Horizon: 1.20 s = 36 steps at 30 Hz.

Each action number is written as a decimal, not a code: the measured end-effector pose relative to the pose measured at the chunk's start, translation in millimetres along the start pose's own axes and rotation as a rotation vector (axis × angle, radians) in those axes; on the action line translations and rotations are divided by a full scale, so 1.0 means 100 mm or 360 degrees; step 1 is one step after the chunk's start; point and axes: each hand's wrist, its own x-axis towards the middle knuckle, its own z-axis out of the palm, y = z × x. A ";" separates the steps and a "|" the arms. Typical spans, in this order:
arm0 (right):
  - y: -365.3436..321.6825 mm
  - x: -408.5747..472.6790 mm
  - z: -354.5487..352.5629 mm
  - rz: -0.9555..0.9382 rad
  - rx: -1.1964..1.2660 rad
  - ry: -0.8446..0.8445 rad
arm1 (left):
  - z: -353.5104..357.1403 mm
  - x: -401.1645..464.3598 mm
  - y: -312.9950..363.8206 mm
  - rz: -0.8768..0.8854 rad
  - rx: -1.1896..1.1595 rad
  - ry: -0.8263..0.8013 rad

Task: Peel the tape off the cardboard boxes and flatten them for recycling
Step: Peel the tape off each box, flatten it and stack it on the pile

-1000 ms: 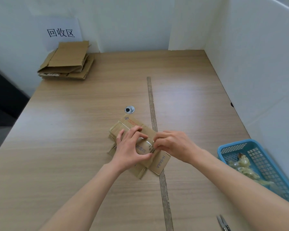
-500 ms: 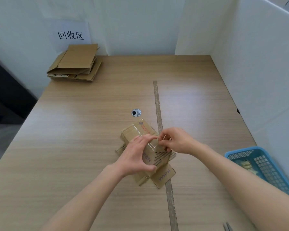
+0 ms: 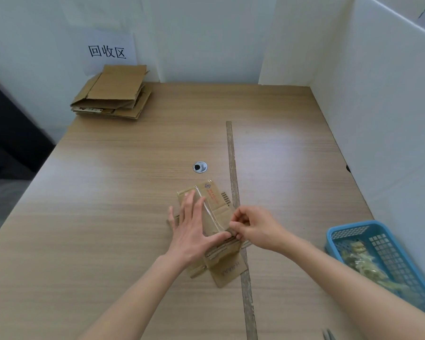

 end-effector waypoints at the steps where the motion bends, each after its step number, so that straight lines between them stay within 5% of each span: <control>1: 0.01 -0.03 0.06 0.0007 0.0022 0.0007 | 0.02 -0.02 0.01 -0.0082 0.0008 0.0021; 8: -0.09 0.07 -0.10 0.0019 -0.0119 -0.0472 | -0.03 -0.03 0.00 0.0107 -0.0046 -0.0332; 10: -0.17 0.22 -0.19 -0.0002 -0.0175 -0.0149 | -0.05 0.00 -0.01 0.0169 -0.0069 -0.0410; 13: -0.26 0.42 -0.34 0.0029 -0.0059 0.0677 | -0.08 0.03 -0.01 0.0286 -0.0084 -0.0524; 17: -0.44 0.52 -0.36 -0.0145 -0.0330 0.0098 | -0.08 0.00 -0.01 0.0266 -0.0200 -0.0515; 22: -0.28 0.31 -0.13 -0.0629 -0.0808 -0.0174 | -0.05 -0.07 -0.02 0.0100 -0.0377 -0.0460; 34: -0.14 0.34 0.06 -0.0642 -0.0964 0.0087 | -0.05 -0.10 -0.04 0.0108 -0.0429 -0.0464; 36: -0.14 0.44 -0.12 -0.0367 -0.0759 0.0390 | -0.08 -0.09 -0.08 0.0156 -0.0429 -0.0512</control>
